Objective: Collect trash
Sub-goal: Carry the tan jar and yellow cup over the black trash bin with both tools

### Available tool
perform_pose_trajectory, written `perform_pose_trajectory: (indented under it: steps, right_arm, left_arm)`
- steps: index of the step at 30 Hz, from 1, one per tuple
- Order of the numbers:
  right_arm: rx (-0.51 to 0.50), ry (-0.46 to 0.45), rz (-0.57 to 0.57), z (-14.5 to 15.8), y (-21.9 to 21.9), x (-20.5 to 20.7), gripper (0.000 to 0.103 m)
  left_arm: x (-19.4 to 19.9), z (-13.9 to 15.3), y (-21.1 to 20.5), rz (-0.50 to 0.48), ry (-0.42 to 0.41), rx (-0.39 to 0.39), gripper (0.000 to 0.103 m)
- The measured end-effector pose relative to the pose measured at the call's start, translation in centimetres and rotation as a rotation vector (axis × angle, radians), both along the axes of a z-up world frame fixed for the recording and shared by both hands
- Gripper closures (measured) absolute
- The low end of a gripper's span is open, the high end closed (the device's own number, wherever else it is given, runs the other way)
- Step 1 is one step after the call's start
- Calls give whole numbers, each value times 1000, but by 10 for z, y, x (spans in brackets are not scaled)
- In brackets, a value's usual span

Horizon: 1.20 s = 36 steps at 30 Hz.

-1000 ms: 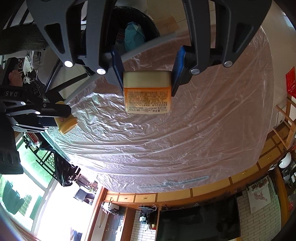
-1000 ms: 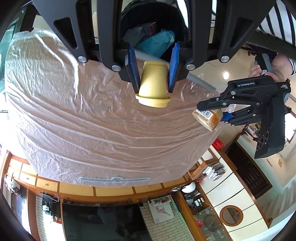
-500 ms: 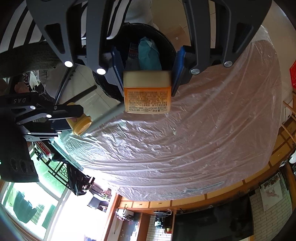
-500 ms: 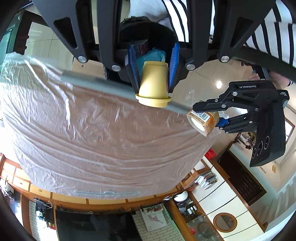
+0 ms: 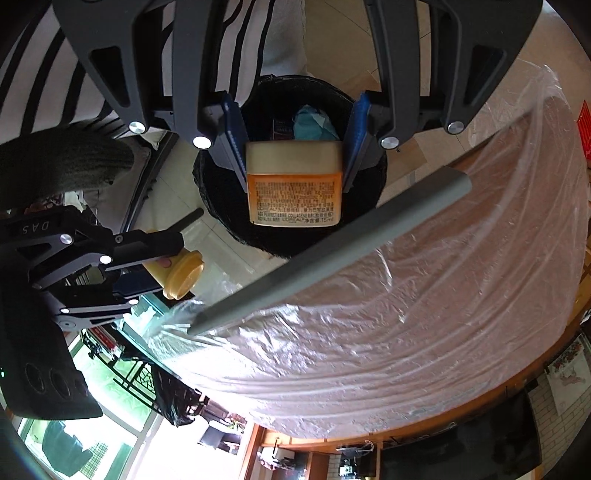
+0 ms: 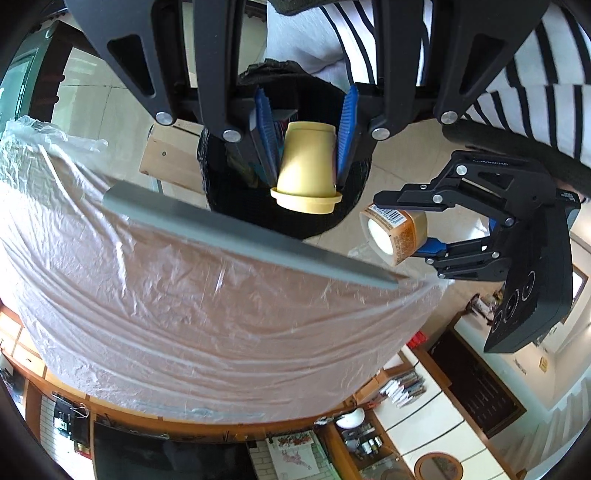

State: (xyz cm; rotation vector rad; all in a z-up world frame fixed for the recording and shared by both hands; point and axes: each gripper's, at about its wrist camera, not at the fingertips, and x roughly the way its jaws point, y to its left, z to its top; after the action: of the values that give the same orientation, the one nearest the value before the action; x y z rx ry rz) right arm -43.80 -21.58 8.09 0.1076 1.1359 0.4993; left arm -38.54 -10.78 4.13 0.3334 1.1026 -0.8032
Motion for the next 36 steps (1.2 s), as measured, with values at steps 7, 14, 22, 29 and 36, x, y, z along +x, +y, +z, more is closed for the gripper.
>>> perform_pose_trajectory:
  steps: [7, 14, 22, 29, 36]
  right_arm:
    - [-51, 64, 35, -34, 8, 1, 73]
    - [-112, 96, 54, -68, 19, 13, 73]
    - [-117, 117, 11, -94, 20, 25, 73]
    - [-130, 134, 4, -108, 22, 30, 73]
    - [-129, 147, -8, -113, 25, 30, 73]
  left_arm:
    - [-3, -38, -7, -32, 49, 78, 56]
    - [3, -71, -13, -27, 104, 126, 56]
    - [11, -96, -24, -17, 117, 161, 56]
    - [16, -109, -27, -26, 117, 180, 56]
    - [18, -111, -31, -26, 101, 183, 56]
